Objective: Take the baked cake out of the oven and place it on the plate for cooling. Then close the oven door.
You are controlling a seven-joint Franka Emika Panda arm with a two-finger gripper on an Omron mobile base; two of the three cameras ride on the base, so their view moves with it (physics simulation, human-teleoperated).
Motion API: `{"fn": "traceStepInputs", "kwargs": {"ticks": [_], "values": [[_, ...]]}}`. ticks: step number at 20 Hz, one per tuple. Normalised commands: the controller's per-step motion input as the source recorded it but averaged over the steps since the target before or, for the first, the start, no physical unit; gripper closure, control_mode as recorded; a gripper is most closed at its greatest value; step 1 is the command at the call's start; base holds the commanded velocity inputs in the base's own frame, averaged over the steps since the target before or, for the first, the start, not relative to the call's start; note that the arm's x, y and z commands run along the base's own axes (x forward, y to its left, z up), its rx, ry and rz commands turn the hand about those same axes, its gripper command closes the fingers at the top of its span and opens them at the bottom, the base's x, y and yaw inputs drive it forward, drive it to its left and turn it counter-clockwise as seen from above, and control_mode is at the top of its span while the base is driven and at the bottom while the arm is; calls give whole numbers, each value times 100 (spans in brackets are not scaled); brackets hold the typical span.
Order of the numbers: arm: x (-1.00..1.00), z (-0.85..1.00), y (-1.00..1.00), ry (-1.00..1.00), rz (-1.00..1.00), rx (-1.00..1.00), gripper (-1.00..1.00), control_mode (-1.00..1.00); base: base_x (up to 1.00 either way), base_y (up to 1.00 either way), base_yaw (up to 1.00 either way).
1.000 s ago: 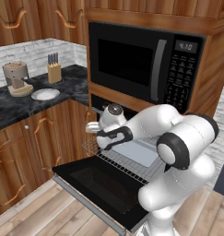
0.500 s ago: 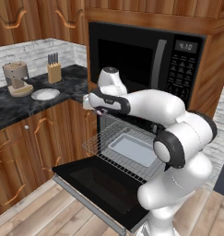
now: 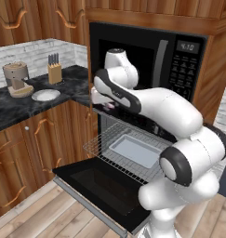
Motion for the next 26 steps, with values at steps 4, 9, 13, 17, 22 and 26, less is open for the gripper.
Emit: {"fn": "traceStepInputs", "kwargs": {"ticks": [4,9,13,17,22,26], "values": [[-48,-17,-63,0,4,0,100,-100,0,0,0],[-34,-29,-53,0,0,0,100,-100,0,0,0],[-9,-14,-22,0,0,0,100,-100,0,0,0],[0,0,0,0,0,0,100,100,-8,0,0],[0,0,0,0,0,0,100,100,-92,61,0],[0,0,0,0,0,0,100,100,-72,100,0]]}}
